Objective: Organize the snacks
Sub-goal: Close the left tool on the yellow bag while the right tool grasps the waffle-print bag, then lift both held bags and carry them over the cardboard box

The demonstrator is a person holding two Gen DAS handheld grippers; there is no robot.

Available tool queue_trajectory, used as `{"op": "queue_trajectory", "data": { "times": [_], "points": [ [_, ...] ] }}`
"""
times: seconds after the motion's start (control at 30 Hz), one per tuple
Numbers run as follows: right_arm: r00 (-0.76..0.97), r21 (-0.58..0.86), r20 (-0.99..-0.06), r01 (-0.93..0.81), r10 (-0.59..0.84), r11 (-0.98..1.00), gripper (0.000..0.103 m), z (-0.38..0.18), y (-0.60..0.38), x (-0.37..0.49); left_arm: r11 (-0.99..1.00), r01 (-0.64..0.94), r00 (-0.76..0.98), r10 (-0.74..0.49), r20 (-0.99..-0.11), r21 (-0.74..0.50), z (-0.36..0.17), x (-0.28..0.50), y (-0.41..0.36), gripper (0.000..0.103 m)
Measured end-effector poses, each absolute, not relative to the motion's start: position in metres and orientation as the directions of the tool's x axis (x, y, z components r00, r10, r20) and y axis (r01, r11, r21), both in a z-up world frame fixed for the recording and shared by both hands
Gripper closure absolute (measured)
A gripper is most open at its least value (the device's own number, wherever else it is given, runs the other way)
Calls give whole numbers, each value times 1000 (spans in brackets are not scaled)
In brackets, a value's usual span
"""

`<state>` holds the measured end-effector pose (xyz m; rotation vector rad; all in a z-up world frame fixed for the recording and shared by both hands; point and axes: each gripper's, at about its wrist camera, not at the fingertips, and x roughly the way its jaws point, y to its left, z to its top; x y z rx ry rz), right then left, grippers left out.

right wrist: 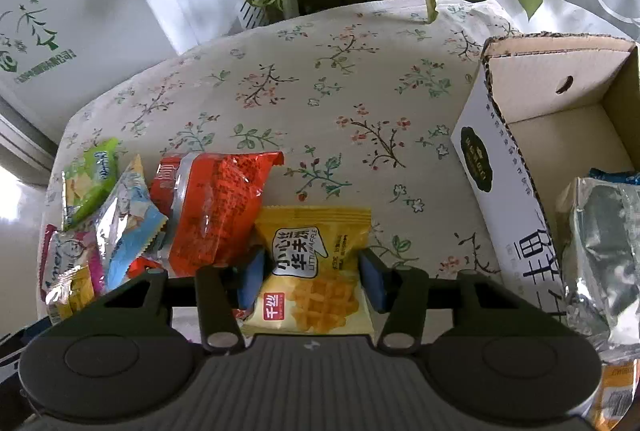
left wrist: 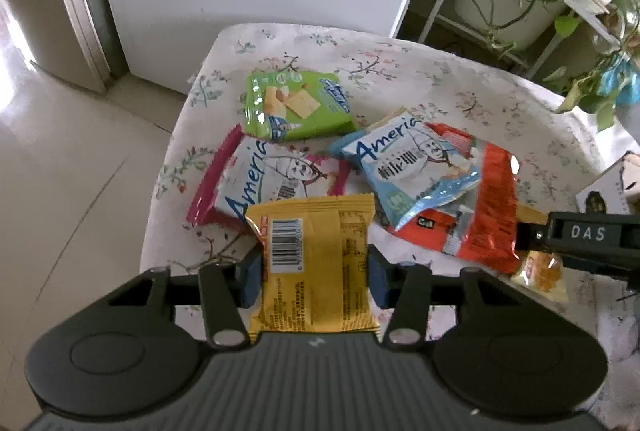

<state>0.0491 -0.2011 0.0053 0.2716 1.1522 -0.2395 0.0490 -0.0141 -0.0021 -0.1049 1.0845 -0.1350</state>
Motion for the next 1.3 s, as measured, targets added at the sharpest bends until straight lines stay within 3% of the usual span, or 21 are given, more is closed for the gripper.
{"op": "queue_trajectory", "data": {
  "times": [0.57, 1.3],
  "points": [
    [428, 242, -899, 318, 89, 917, 48, 25, -223, 32, 969, 88, 476, -244, -845, -230, 18, 29, -3, 54],
    [514, 249, -851, 226, 102, 942, 48, 58, -221, 14, 967, 153, 521, -256, -814, -205, 39, 19, -30, 54]
  ]
}}
